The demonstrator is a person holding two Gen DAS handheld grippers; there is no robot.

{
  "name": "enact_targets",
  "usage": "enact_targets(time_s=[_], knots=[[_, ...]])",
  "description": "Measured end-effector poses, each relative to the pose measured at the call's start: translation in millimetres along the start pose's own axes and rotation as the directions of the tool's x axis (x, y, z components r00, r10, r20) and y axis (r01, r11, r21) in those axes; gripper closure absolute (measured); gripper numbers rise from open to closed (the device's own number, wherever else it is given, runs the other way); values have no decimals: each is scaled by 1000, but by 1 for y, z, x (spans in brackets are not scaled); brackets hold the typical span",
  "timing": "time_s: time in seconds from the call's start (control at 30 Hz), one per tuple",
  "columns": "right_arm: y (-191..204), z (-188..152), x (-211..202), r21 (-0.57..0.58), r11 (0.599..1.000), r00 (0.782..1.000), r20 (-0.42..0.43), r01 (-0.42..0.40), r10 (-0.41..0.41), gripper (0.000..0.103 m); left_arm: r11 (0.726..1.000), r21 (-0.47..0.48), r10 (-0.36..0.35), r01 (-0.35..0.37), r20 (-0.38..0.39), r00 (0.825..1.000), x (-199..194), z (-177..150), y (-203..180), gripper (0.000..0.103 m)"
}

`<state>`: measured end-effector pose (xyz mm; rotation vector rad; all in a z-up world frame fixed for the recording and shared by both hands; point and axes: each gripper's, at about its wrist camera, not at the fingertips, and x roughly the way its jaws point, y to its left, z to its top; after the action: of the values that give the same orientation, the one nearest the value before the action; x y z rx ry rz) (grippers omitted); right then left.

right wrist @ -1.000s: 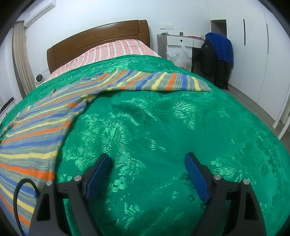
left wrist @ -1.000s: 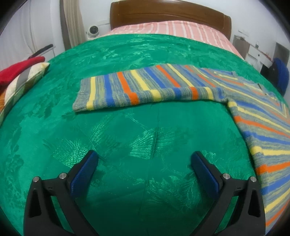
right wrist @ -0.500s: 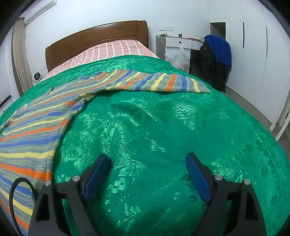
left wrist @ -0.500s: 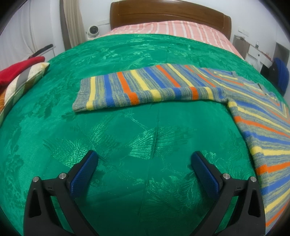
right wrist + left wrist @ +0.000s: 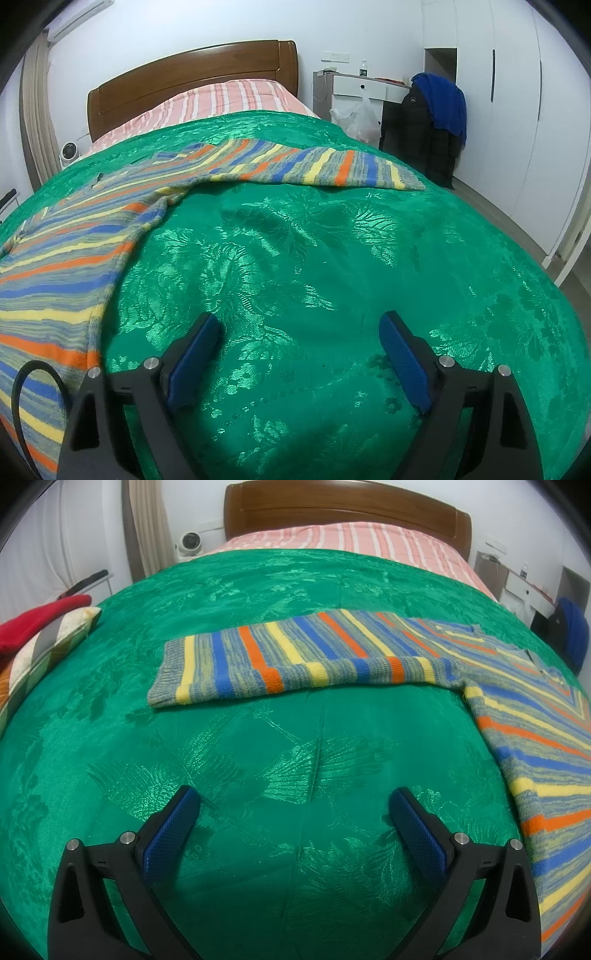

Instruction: Fold small clothes

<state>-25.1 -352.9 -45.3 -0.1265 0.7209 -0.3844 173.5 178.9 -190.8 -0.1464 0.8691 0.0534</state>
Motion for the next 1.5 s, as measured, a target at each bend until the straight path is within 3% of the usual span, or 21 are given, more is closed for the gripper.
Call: enact_targets(time_s=[1.2, 1.3, 1.33, 1.4, 1.5], knots=[[-5, -5, -7, 12, 999, 999, 32, -42, 42, 14, 1000, 2, 3, -3, 0, 1000, -1, 0, 0, 0], [-11, 3, -13, 46, 994, 995, 5, -97, 97, 14, 1000, -5, -7, 7, -24, 1000, -1, 1, 1, 0], [-16, 7, -16, 81, 987, 990, 3, -142, 142, 14, 1000, -6, -12, 12, -51, 999, -2, 2, 1, 0], [-44, 22, -26, 234, 930, 959, 34, -282, 282, 14, 1000, 5, -23, 24, -105, 994, -7, 1, 0, 0], [-98, 53, -23, 442, 808, 915, 93, -390, 392, 14, 999, 5, -53, 54, -118, 992, -18, -12, 3, 0]])
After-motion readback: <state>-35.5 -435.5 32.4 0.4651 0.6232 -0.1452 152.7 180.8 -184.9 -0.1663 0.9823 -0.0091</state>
